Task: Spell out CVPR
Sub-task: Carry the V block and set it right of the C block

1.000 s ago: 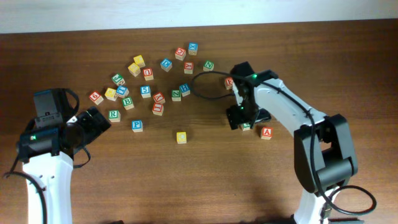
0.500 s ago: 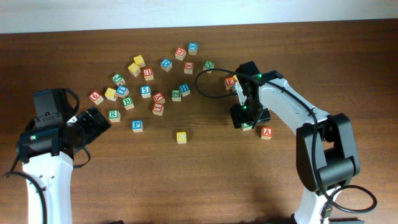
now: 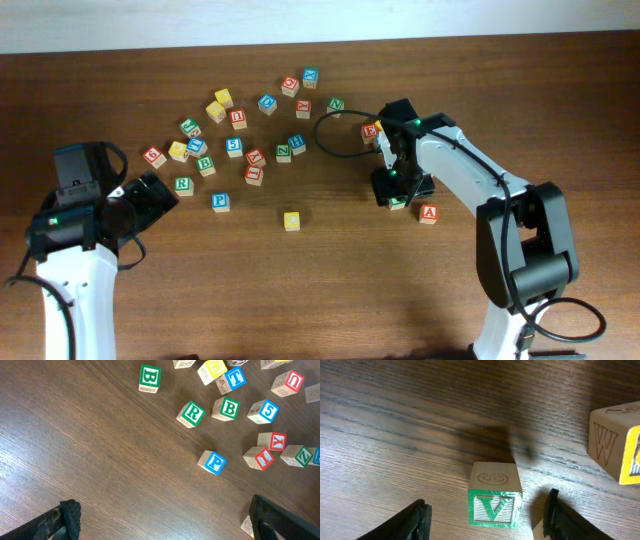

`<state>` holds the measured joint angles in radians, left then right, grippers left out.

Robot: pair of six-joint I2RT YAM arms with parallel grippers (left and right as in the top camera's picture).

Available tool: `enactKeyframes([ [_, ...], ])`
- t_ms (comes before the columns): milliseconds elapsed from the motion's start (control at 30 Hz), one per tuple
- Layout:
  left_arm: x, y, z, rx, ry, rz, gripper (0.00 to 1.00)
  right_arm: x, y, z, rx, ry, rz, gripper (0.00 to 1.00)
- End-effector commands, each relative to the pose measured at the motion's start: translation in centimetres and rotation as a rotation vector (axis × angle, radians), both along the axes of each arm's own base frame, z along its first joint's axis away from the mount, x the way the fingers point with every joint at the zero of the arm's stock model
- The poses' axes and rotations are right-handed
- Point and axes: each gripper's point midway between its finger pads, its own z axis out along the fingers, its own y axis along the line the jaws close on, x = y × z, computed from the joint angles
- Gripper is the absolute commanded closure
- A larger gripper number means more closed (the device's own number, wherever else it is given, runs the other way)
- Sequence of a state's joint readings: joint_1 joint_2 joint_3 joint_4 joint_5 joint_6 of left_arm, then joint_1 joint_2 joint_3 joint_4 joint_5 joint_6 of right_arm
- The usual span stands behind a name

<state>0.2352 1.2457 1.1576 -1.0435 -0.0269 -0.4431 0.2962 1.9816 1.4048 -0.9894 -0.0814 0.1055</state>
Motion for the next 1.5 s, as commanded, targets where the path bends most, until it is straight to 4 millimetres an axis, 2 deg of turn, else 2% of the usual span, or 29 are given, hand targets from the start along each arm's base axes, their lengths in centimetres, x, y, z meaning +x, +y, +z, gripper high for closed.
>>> enactKeyframes([
  [0,0.1,0.3,0.4,0.004,-0.012,0.019,0.01,-0.8,0.2,-1.2,0.007,0.021,-0.001,0.35],
  [100,0.1,0.3,0.4,0.004,-0.012,0.019,0.01,-0.7,0.2,-1.5,0.01,0.012,-0.001,0.37],
  [433,0.1,0.3,0.4,0.004,-0.012,0.019,0.01,-0.7,1.0,-1.9,0.01,-0.006,-0.006,0.59],
  [667,0.1,0.3,0.4,0.004,-0.012,0.019,0.01,-0.1,1.4,-1.9,-0.001,-0.037,-0.023,0.62],
  [767,0.1,0.3,0.4,0.004,-0.013,0.019,0.01,0.7,0.8,-1.9,-0.038,-0.07,-0.096,0.62],
  [1067,0.1,0.3,0.4,0.004,-0.012,0.019,0.01,0.5,1.3,-1.9,-0.012,-0.06,-0.094,0.72],
  [1167,0.1,0.3,0.4,0.004,-0.012,0.019,0.01,0.0,2.4,-1.7,0.051,-0.029,-0.092,0.72],
  [1300,0.1,0.3,0.4,0.004,-0.013,0.019,0.01,-1.3,4.9,0.4,0.181,0.06,-0.084,0.76],
  [1367,0.1,0.3,0.4,0.004,-0.012,0.019,0.01,-2.1,7.0,1.6,0.249,0.095,-0.081,0.78],
  [1467,0.1,0.3,0.4,0.004,-0.012,0.019,0.01,-3.0,10.0,1.8,0.259,0.098,-0.101,0.78],
])
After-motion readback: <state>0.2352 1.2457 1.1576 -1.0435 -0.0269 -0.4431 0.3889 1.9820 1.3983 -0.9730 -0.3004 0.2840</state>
